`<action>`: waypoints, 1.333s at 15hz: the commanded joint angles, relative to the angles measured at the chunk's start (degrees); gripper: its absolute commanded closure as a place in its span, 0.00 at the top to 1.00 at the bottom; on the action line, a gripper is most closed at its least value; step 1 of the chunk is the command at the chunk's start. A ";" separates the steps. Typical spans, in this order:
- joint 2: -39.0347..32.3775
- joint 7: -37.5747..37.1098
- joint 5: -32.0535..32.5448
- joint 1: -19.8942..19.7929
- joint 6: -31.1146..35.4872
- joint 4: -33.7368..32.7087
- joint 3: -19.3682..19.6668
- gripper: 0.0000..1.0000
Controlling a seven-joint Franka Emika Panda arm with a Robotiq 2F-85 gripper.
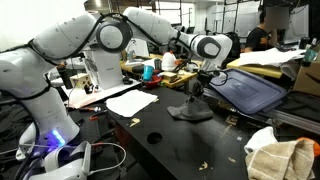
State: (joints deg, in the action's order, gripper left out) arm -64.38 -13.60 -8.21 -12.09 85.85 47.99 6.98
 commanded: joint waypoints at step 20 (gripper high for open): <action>16.94 48.91 41.40 4.22 1.87 32.12 0.77 0.01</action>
State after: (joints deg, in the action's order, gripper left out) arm -52.55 33.91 26.13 -9.68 84.33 71.81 6.58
